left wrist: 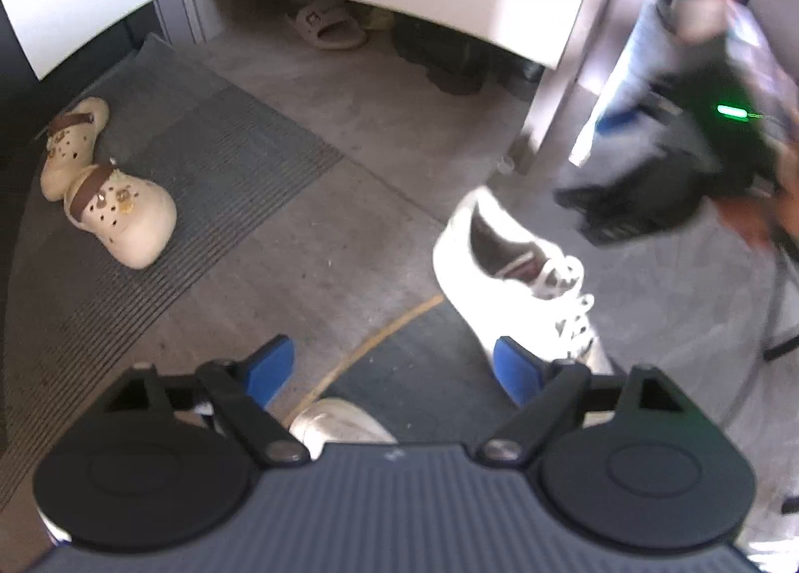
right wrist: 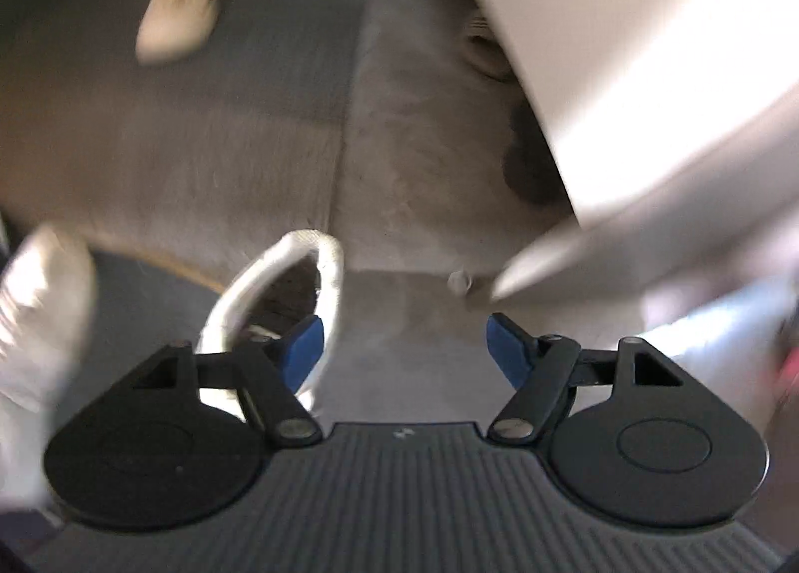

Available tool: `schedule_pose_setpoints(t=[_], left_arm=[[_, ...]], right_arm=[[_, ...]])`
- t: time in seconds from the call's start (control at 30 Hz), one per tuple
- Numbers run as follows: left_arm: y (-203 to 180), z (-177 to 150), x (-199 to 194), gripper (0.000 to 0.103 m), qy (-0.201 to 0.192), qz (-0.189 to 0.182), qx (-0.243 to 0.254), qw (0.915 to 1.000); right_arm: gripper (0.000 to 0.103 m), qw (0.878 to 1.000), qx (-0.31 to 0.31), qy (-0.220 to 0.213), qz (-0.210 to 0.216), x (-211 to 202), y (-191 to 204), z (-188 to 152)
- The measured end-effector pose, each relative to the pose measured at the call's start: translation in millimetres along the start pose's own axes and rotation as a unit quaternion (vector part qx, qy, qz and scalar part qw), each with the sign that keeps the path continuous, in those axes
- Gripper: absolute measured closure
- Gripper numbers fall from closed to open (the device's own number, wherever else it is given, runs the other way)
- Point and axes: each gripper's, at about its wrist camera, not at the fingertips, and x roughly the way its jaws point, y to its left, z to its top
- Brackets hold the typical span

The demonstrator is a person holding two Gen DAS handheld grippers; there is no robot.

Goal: Organize scattered shoes
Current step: 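Grasp the sneaker with the right gripper while the left gripper releases it, then carry the sneaker with the right gripper, lower it beside the first sneaker, open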

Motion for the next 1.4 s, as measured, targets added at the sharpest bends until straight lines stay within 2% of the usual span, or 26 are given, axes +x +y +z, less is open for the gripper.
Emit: schedule_pose_setpoints(t=[0.07,0.1,0.13,0.2,0.27,0.3,0.4,0.5,0.53,0.57,0.6,0.67,0.77,0.83,0.87,0.93,1.03,1.07,1.13,1.23,1.27,1.37,1.4], left_arm=[[8.5,-3.7,-2.3,0.015,-0.001,0.002,0.008,1.0],[12.6,-5.1,-3.1,0.014,-0.001,0.003,0.013,0.9999],[15.8,-6.6,-2.4,0.014,0.002,0.006,0.025,0.9997],[25.2,-14.9,-3.3,0.014,0.007,0.01,0.046,0.9989],[36.1,-21.4,-4.6,0.014,0.002,0.007,0.048,0.9988],[42.1,-25.0,-4.0,0.014,0.003,-0.001,0.044,0.999],[58.3,-38.5,4.2,0.014,0.016,-0.018,0.034,0.9991],[66.0,-49.0,13.3,0.014,0.033,-0.028,0.045,0.9981],[67.8,-51.1,16.1,0.014,0.038,-0.034,0.048,0.9976],[69.5,-52.6,18.7,0.014,0.043,-0.04,0.049,0.9971],[71.0,-53.3,21.2,0.014,0.048,-0.044,0.049,0.9967],[74.9,-55.8,24.2,0.014,0.052,-0.052,0.048,0.9962],[77.5,-54.1,27.2,0.014,0.047,-0.051,0.047,0.9965],[78.9,-51.6,29.1,0.014,0.046,-0.052,0.041,0.9967],[79.4,-50.3,29.9,0.014,0.045,-0.053,0.037,0.9969],[79.7,-48.4,30.1,0.015,0.044,-0.057,0.032,0.9969],[78.6,-46.1,27.5,0.015,0.039,-0.061,0.028,0.997],[77.9,-45.5,26.7,0.015,0.039,-0.061,0.029,0.997],[73.0,-45.2,21.7,0.015,0.033,-0.063,0.034,0.9969],[67.8,-46.5,20.1,0.016,0.038,-0.071,0.038,0.996],[66.9,-46.8,20.0,0.016,0.04,-0.072,0.039,0.9958],[62.6,-49.3,17.8,0.016,0.04,-0.075,0.047,0.9952],[60.8,-50.3,16.7,0.016,0.04,-0.076,0.05,0.995]], right_arm=[[0.029,0.995,-0.097,0.002,0.003,15.6,16.8,12.4],[0.029,0.988,-0.157,0.005,0.004,24.8,27.4,19.1],[0.029,0.973,-0.231,0.012,0.003,34.2,40.0,23.4],[0.029,0.915,-0.402,0.038,-0.006,53.0,67.9,22.8],[0.029,0.867,-0.495,0.053,-0.018,66.8,78.9,21.5],[0.029,0.847,-0.528,0.059,-0.022,73.0,82.9,22.2],[0.029,0.817,-0.573,0.071,-0.003,87.2,91.4,32.7],[0.03,0.788,-0.61,0.079,0.025,98.1,103.4,36.7],[0.031,0.783,-0.616,0.086,0.03,103.0,106.4,39.3],[0.038,0.779,-0.619,0.091,0.034,107.4,108.5,41.2],[0.042,0.778,-0.619,0.098,0.037,112.3,109.3,42.7],[0.061,0.774,-0.62,0.119,0.052,125.0,111.0,48.2],[0.068,0.773,-0.616,0.137,0.058,139.3,117.7,48.6],[0.069,0.784,-0.601,0.145,0.054,145.0,120.5,51.6],[0.077,0.792,-0.589,0.149,0.061,145.1,118.6,55.0],[0.078,0.8,-0.576,0.148,0.075,142.2,113.0,56.6],[0.079,0.822,-0.546,0.143,0.075,135.1,102.5,59.0],[0.08,0.833,-0.529,0.145,0.075,131.2,96.8,60.2],[0.081,0.844,-0.508,0.152,0.077,122.8,86.2,60.7],[0.08,0.869,-0.456,0.17,0.085,103.0,60.3,60.6],[0.08,0.885,-0.419,0.18,0.092,93.4,45.5,60.2],[0.078,0.921,-0.314,0.198,0.116,65.7,6.8,50.8],[0.077,0.928,-0.286,0.204,0.124,57.0,-3.7,43.1]])
